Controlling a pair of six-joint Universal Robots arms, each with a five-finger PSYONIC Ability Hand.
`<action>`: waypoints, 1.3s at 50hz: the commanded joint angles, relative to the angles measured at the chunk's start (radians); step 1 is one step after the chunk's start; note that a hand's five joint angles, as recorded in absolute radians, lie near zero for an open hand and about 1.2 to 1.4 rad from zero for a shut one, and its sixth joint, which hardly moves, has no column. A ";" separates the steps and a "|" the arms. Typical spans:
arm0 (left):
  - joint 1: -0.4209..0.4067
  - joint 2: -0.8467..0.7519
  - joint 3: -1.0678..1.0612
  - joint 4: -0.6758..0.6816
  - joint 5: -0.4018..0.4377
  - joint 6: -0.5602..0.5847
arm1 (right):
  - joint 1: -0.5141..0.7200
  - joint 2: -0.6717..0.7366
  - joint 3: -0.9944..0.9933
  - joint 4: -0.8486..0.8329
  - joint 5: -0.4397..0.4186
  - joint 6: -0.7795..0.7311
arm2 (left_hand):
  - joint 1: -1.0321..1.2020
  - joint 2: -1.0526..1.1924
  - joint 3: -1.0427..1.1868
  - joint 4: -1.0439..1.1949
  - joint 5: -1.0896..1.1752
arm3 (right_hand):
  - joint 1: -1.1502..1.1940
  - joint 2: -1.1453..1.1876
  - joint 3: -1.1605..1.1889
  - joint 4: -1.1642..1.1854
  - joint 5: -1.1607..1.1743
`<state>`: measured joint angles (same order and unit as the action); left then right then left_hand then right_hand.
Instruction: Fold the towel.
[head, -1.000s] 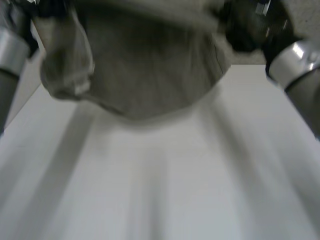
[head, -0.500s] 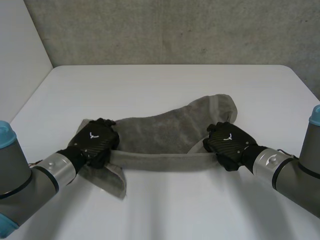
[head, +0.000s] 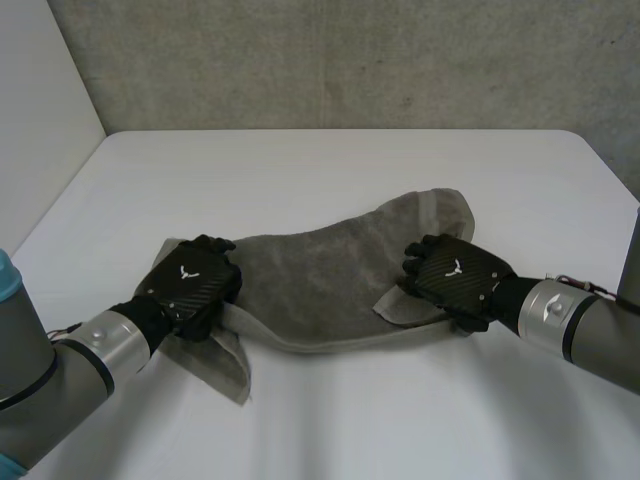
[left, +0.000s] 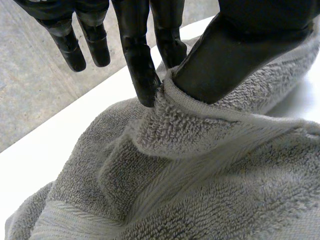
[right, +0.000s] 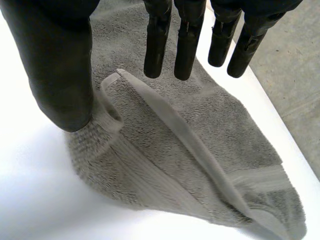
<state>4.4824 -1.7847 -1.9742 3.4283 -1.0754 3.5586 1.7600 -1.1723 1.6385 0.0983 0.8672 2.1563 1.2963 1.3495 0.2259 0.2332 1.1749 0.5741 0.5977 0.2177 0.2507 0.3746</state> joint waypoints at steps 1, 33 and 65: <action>-0.020 0.028 -0.037 0.000 0.000 0.000 | 0.015 0.014 -0.129 0.110 -0.002 -0.009 | 0.100 0.047 -0.051 -0.059 0.047 | -0.043 -0.066 -0.043 -0.076 -0.018; -0.051 0.062 -0.072 0.002 0.000 0.000 | 0.231 0.326 -0.356 0.216 0.210 -0.289 | 0.100 0.047 -0.051 -0.059 0.047 | -0.022 -0.046 -0.043 -0.076 0.002; -0.034 0.061 -0.068 0.003 -0.001 0.002 | 0.033 0.181 -0.186 0.207 0.185 -0.297 | 0.100 0.047 -0.051 -0.059 0.047 | 0.302 0.279 -0.043 -0.076 0.327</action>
<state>4.4482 -1.7231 -2.0423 3.4307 -1.0768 3.5604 1.8271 -0.9915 1.4272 0.3123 1.0568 1.8635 1.2967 1.3494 0.2259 0.2332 1.1750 0.7524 0.7716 0.2177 0.2507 0.5689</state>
